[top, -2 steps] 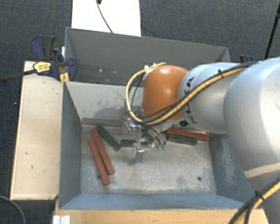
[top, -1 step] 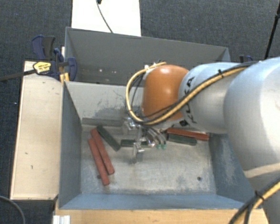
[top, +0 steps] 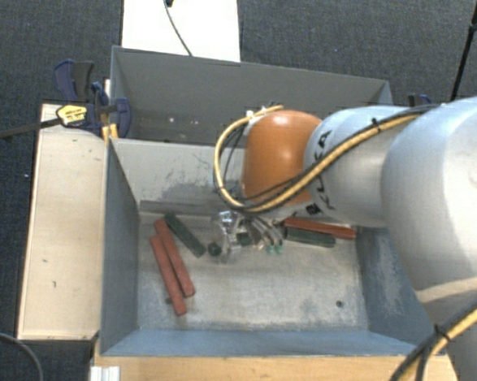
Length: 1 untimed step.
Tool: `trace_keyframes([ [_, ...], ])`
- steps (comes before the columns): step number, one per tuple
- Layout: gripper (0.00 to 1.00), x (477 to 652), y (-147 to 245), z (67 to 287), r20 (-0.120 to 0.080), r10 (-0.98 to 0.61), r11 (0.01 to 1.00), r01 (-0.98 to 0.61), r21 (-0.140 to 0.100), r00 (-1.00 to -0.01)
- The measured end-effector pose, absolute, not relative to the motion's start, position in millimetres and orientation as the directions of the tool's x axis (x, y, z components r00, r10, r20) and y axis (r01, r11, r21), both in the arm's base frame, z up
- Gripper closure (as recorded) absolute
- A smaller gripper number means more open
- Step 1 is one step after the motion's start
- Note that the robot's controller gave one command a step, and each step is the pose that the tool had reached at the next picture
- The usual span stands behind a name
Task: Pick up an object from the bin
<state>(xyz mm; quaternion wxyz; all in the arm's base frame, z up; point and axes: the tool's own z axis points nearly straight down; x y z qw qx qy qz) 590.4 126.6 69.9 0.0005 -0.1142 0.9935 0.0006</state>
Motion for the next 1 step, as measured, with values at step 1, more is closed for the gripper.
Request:
trace_keyframes([
  [1,1.0,592.2,126.9,103.4,-0.007,-0.225,0.974,-0.225,0.001,-0.974],
])
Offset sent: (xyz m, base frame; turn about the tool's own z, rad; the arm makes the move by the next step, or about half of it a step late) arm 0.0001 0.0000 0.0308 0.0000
